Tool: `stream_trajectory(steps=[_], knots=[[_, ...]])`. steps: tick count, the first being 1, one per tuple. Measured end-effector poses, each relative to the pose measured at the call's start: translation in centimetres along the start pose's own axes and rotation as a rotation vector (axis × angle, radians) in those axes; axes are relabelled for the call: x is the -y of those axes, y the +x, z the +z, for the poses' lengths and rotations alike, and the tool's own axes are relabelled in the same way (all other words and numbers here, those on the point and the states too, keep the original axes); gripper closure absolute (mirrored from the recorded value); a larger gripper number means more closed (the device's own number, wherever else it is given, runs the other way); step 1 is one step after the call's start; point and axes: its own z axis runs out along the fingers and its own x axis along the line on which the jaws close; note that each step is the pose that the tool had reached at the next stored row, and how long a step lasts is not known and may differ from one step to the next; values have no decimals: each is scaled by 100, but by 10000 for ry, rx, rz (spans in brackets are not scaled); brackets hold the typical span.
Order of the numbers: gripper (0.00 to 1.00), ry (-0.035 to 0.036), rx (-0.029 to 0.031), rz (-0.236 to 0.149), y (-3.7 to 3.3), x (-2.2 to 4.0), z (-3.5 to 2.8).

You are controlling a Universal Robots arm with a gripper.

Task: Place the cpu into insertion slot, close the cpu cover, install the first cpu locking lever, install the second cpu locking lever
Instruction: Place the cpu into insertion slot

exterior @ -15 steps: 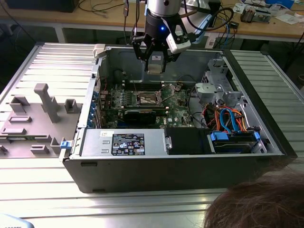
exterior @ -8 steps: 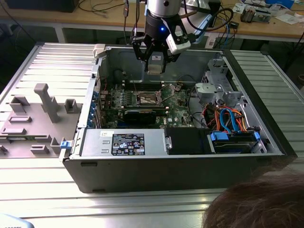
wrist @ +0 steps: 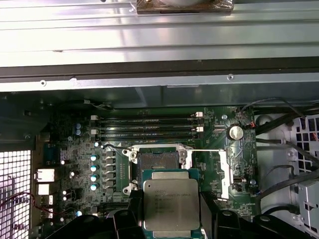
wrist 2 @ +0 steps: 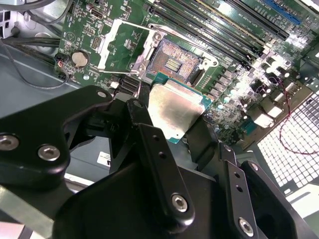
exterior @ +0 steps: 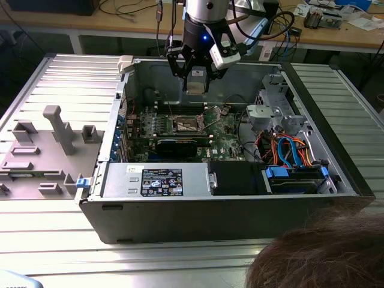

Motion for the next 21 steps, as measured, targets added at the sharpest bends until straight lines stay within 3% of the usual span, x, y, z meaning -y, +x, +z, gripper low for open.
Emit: stream_trajectory(steps=[21], knots=[[45,1,0,1,-1,6,67]])
